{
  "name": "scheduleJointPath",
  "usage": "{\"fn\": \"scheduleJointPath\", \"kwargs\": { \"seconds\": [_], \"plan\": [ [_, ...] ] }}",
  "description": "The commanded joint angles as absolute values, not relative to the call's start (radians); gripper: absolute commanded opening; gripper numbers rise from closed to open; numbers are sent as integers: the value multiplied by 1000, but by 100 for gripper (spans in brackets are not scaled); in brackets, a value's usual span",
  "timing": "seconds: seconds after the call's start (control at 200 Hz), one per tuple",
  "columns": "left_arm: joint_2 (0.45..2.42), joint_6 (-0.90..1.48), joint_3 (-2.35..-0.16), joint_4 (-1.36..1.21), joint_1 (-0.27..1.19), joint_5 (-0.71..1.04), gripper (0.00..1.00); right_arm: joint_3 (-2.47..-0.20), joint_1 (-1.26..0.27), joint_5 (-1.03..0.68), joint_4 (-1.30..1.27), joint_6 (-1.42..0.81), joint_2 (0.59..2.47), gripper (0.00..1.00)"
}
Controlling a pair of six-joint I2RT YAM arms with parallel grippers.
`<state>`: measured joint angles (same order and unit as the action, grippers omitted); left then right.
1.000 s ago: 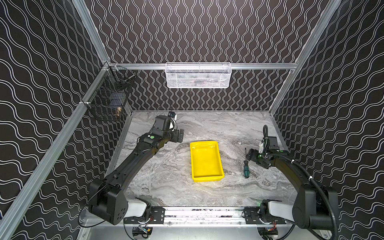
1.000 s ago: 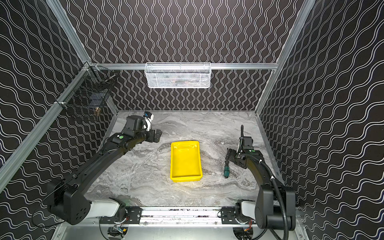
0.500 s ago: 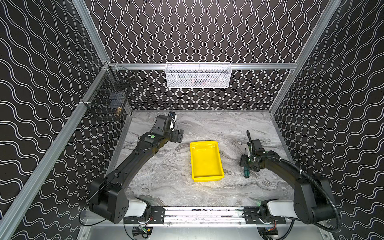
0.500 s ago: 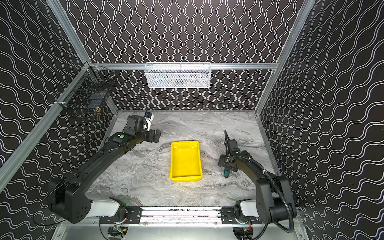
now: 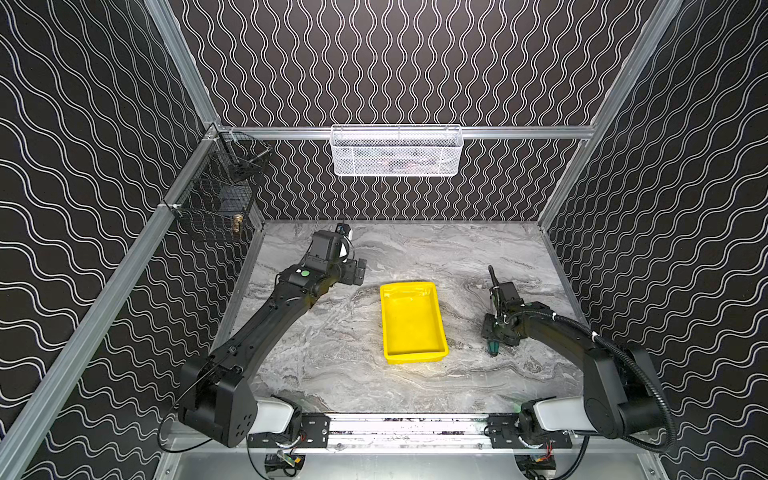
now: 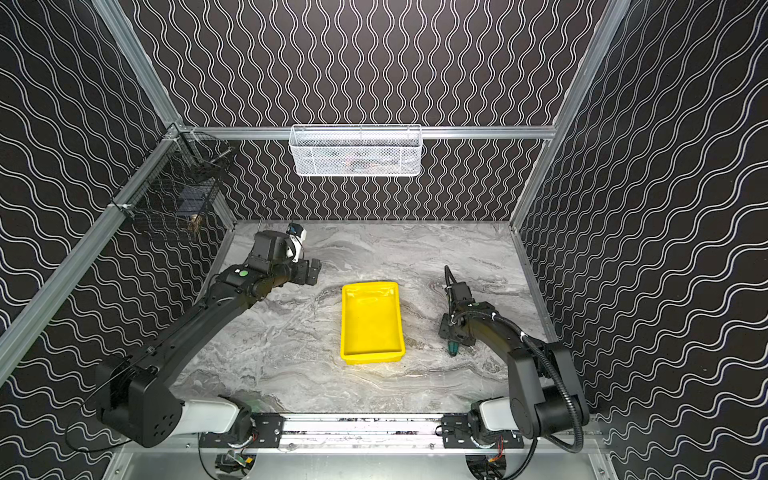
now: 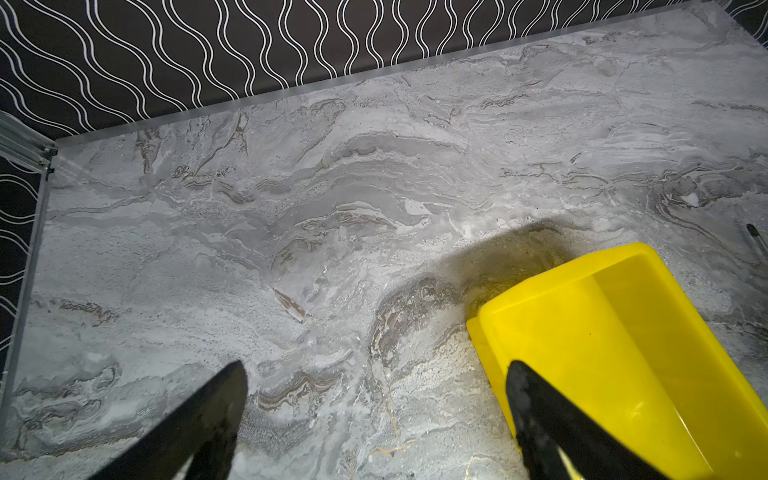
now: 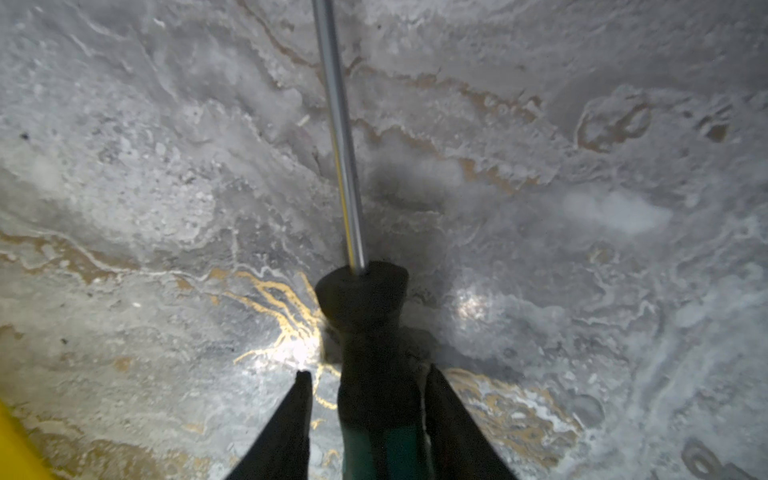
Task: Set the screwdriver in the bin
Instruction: 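Lower the right gripper over the green screwdriver handle and close it, then lift the screwdriver off the table with the right gripper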
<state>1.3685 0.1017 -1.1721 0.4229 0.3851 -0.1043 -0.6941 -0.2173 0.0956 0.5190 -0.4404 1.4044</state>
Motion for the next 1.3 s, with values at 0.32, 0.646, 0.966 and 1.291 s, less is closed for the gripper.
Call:
{"fn": "scheduleJointPath", "kwargs": {
  "seconds": [0.32,0.646,0.966,1.291],
  "plan": [
    [1373,93,-1178,430,383,-121,99,-714,-225,98,529,-433,1431,20],
    [1383,94,-1183,436,383,-133,99,-743,-225,92,540,-416,1422,15],
    [1391,97,-1186,445,383,-150,99,-778,-225,92,566,-402,1399,15],
    [1386,100,-1187,445,383,-147,99,-784,-225,76,565,-395,1392,15]
  ]
}}
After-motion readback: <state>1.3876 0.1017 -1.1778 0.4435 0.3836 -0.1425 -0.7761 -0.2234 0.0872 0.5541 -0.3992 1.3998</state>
